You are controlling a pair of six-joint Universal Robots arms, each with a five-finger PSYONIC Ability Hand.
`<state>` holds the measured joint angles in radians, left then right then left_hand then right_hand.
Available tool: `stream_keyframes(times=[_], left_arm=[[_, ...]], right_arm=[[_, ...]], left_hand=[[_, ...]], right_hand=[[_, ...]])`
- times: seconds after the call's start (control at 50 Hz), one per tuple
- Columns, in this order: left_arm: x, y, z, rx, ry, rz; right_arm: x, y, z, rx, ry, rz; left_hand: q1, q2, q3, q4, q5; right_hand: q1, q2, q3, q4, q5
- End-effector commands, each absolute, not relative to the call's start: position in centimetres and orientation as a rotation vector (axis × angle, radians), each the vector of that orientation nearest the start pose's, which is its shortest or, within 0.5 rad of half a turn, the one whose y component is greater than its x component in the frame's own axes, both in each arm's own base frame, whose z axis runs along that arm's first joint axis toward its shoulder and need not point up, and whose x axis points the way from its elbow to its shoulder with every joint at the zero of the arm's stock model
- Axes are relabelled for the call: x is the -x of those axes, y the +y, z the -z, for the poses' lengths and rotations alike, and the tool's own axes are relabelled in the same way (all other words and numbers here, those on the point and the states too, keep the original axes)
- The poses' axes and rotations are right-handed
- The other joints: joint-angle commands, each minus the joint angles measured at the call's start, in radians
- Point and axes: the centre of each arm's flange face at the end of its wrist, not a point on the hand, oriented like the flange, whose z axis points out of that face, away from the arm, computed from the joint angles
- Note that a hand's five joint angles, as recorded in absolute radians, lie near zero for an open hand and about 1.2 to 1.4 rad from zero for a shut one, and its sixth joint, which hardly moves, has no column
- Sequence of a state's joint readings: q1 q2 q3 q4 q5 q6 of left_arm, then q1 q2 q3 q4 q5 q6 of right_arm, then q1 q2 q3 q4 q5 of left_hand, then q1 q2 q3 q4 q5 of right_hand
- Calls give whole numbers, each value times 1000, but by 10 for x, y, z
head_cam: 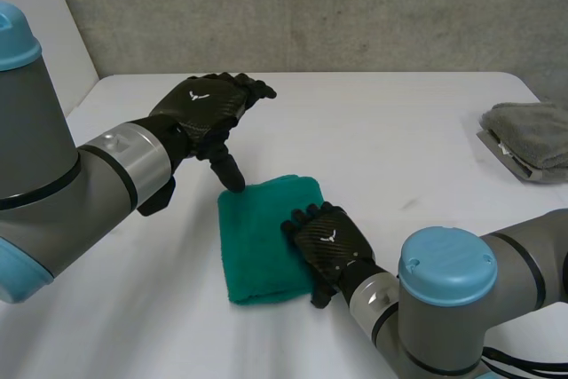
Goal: Fold the laundry.
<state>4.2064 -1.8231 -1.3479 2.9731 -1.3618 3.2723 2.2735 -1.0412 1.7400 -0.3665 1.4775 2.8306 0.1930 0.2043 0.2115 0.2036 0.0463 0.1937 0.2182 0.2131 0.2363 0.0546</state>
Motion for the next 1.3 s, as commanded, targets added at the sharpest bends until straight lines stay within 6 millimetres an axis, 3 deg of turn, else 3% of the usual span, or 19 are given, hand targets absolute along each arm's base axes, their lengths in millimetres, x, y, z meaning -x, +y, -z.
stream_keyframes(times=[0.02, 0.14, 0.36, 0.78, 0.82, 0.96, 1.04, 1.12, 1.3], left_arm=[[299, -229, -278, -1095, 2574, 2170], [299, -230, -277, -1088, 2584, 2169], [298, -230, -277, -1072, 2597, 2170], [298, -231, -278, -1038, 2627, 2179], [298, -231, -278, -1035, 2625, 2180], [298, -232, -278, -1034, 2615, 2194], [298, -232, -278, -1034, 2614, 2197], [298, -233, -279, -1031, 2610, 2201], [297, -233, -278, -1025, 2615, 2196]], right_arm=[[-337, -178, -110, 1200, 1979, 1637], [-343, -184, -106, 1217, 1956, 1669], [-348, -192, -99, 1261, 1933, 1708], [-369, -217, -104, 1230, 1874, 1789], [-371, -219, -105, 1230, 1866, 1799], [-378, -228, -114, 1232, 1820, 1844], [-380, -230, -114, 1252, 1817, 1848], [-369, -241, -113, 1261, 1871, 1834], [-304, -296, -120, 1263, 1986, 1873]], left_hand=[[26, 15, 8, 16, -1], [26, 15, 8, 16, -1], [26, 15, 8, 16, -1], [32, 21, 14, 22, 4], [32, 21, 14, 22, 4], [35, 24, 17, 25, 7], [35, 24, 17, 25, 7], [35, 24, 17, 25, 7], [35, 24, 17, 25, 7]], right_hand=[[64, 40, 45, 22, 29], [261, 236, 242, 218, 226], [408, 383, 388, 365, 372], [449, 424, 430, 406, 414], [513, 489, 494, 471, 478], [1202, 1177, 1182, 1159, 1166], [1203, 1178, 1183, 1160, 1167], [1203, 1178, 1183, 1160, 1167], [1203, 1178, 1183, 1160, 1167]])
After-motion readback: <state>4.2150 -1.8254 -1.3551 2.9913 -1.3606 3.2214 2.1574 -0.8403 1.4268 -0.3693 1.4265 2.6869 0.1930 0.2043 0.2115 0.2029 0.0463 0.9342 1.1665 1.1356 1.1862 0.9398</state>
